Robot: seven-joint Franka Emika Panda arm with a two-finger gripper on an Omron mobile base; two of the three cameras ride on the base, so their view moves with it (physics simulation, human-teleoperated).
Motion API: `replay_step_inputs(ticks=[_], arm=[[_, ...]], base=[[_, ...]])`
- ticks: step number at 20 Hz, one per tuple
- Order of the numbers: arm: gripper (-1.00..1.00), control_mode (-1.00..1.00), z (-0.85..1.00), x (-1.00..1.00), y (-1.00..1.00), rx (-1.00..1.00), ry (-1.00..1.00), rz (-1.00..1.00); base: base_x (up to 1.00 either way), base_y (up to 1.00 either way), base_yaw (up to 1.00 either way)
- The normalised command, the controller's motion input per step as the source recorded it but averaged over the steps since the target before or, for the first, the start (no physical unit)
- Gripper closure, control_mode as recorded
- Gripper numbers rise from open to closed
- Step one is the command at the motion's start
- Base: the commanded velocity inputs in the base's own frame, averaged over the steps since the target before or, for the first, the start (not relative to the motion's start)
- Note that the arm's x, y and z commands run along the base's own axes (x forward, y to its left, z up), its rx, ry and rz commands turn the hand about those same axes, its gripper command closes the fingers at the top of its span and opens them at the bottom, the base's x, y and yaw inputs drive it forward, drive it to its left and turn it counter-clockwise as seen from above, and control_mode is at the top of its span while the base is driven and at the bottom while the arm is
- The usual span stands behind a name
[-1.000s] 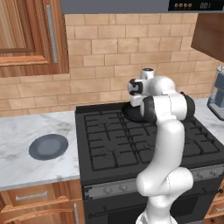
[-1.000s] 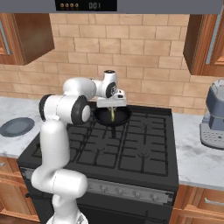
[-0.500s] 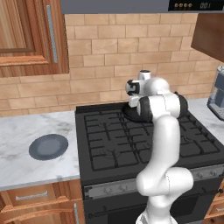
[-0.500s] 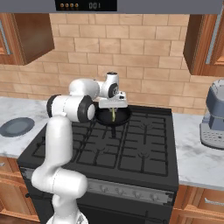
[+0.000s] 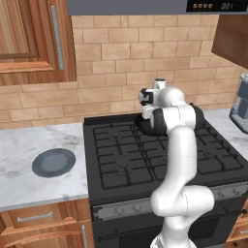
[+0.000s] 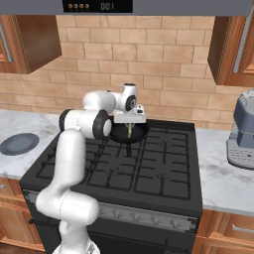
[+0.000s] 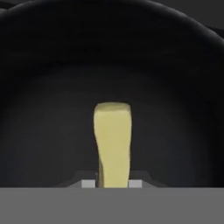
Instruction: Pick up the butter stick and place it in the pan. Then turn on the burner for the pan.
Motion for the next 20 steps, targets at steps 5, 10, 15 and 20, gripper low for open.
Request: replay_step_inputs(ticks=[5,10,15,20], arm=[[-1.0,-1.0,-0.02,0.05,0.0,0.0,0.0,0.0],[-1.0,-1.0,0.11,-0.16,0.02,0.0,-0.01,0.0],[-1.0,-1.0,0.39,-0.44,0.01,0.0,-0.08,0.0],[-1.0,-1.0,0.57,-0.59,0.0,-0.01,-0.17,0.0]], base=[[0.0,0.0,0.0],[0.0,0.0,0.0],[0.0,0.0,0.0],[0.0,0.0,0.0]])
